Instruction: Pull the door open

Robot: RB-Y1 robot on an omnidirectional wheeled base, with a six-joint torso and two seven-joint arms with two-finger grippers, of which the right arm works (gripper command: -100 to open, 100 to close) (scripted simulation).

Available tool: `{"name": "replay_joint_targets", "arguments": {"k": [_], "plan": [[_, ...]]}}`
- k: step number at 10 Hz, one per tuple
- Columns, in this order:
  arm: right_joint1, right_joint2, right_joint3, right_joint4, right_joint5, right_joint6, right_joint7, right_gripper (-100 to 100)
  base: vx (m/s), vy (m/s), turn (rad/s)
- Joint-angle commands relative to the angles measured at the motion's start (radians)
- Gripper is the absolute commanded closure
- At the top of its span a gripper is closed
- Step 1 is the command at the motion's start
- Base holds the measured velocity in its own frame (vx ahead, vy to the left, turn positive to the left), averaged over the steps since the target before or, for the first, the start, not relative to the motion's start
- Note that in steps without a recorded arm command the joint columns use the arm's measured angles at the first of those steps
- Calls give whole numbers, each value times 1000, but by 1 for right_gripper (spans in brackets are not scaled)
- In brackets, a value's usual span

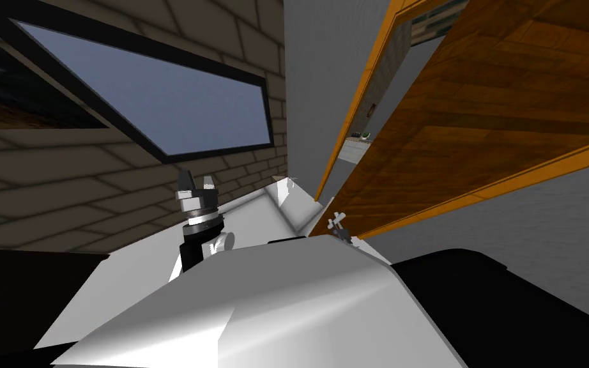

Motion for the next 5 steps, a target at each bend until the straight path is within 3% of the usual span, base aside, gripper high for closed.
{"name": "replay_joint_targets", "arguments": {"k": [1,5], "plan": [[0,0,13,19,5,-16,-13,100,-169,-44,118],[-4,-9,38,52,12,-51,-41,100,-199,-41,138]]}}
